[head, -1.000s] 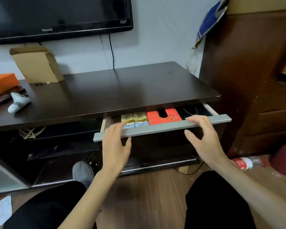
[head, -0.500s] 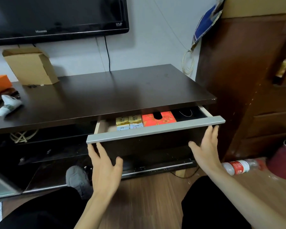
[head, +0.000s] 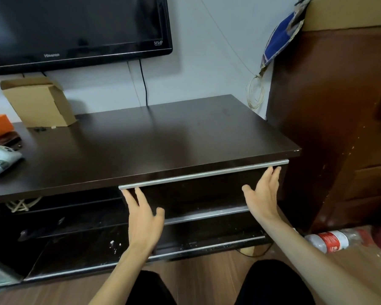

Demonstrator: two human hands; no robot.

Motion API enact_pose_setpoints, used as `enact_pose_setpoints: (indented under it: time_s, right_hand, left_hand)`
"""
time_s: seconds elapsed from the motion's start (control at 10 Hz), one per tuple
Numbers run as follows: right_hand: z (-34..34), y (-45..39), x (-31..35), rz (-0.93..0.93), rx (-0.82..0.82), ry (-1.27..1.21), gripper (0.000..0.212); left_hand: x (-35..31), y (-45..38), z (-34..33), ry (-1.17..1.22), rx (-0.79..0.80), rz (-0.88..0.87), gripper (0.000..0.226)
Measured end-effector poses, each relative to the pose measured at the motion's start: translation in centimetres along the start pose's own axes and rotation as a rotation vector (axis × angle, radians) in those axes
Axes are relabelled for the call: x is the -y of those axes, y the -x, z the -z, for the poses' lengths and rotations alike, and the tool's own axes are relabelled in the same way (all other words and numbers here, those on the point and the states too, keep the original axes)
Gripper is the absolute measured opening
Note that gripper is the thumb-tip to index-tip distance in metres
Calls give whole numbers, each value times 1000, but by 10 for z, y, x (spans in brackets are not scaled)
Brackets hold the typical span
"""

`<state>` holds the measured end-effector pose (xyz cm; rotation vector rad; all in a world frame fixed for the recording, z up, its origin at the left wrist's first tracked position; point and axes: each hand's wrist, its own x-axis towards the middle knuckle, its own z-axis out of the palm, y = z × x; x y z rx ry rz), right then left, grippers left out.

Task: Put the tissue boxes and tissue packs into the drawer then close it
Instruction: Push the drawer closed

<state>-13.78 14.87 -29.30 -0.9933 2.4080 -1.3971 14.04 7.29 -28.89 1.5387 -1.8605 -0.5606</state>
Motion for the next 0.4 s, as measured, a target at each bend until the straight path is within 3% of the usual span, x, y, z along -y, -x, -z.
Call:
enact_pose_setpoints:
  time_s: [0.2,0.3,0.4]
  right_hand:
    - [-7,-24,-4,83,23,115,94]
    - [5,-26,-10,90,59,33,86]
    - [32,-14,-39,45,132,-100,65]
  left_hand:
    - [9,-30,-4,-8,63,-75,88]
    - [16,-30,1,73,67,-84,82]
    - [41,-17,10,191,23,-87,61]
